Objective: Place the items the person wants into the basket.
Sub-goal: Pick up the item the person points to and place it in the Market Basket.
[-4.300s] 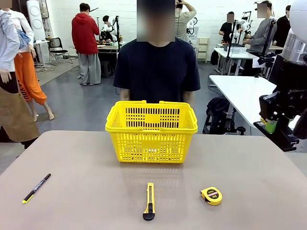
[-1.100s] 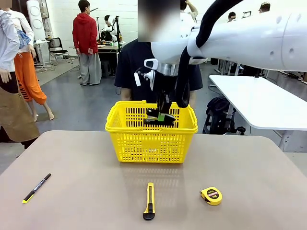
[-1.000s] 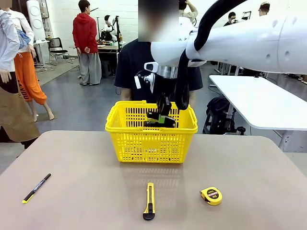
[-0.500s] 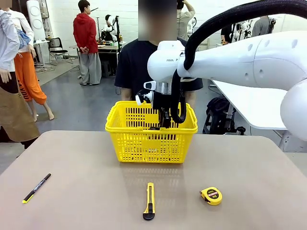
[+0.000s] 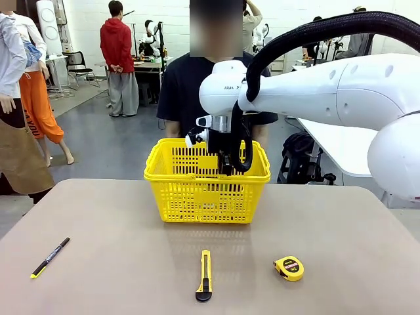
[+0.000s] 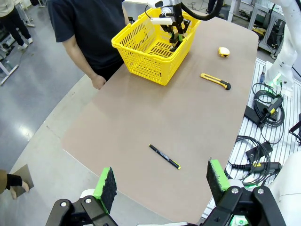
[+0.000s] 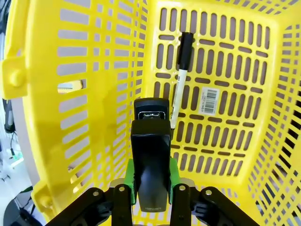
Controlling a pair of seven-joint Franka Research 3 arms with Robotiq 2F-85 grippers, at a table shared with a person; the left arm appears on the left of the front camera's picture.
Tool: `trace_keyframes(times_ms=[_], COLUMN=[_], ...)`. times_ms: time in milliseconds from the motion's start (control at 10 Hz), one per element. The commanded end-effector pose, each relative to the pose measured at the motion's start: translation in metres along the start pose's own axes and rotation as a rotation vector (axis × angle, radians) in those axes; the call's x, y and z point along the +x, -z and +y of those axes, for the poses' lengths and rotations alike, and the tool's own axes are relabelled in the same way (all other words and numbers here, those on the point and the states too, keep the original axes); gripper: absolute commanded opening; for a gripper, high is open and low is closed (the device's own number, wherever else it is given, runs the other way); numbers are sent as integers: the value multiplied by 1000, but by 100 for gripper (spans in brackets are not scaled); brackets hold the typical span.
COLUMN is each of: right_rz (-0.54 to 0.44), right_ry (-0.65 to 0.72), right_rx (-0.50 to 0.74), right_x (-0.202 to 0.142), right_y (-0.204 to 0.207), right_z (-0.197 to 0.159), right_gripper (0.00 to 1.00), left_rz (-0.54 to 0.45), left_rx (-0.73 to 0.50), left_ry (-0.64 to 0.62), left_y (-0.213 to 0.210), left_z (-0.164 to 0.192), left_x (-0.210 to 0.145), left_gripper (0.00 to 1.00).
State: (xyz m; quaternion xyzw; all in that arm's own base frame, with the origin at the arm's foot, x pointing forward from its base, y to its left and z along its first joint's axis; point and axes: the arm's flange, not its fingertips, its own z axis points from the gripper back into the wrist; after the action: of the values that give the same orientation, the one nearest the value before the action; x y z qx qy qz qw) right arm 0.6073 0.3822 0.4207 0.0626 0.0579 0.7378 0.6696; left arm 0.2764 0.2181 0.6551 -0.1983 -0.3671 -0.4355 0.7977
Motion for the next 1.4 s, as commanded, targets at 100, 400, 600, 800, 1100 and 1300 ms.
trace_keyframes(times_ms=[100, 400, 600, 800, 1100, 1300], right_rz=[24, 22, 19, 1, -95, -234], right_ry=[20, 23, 22, 42, 144, 262], right_rx=[-2, -4, -7, -39, -277, -492], right_x=[8, 7, 7, 1, -40, -100], right_y=[-10, -10, -10, -26, -99, -147], right_z=[-10, -9, -8, 10, 100, 190], right_gripper=[66, 92, 100, 100, 100, 100], left_rz=[-7, -7, -7, -7, -7, -7], left_rx=[2, 2, 2, 2, 2, 2], left_ry=[5, 5, 5, 5, 5, 5], left_y=[0, 0, 0, 0, 0, 0], left_z=[-1, -1, -1, -1, -1, -1], left_x=[0, 0, 0, 0, 0, 0], left_gripper=[100, 100, 100, 100, 100, 100])
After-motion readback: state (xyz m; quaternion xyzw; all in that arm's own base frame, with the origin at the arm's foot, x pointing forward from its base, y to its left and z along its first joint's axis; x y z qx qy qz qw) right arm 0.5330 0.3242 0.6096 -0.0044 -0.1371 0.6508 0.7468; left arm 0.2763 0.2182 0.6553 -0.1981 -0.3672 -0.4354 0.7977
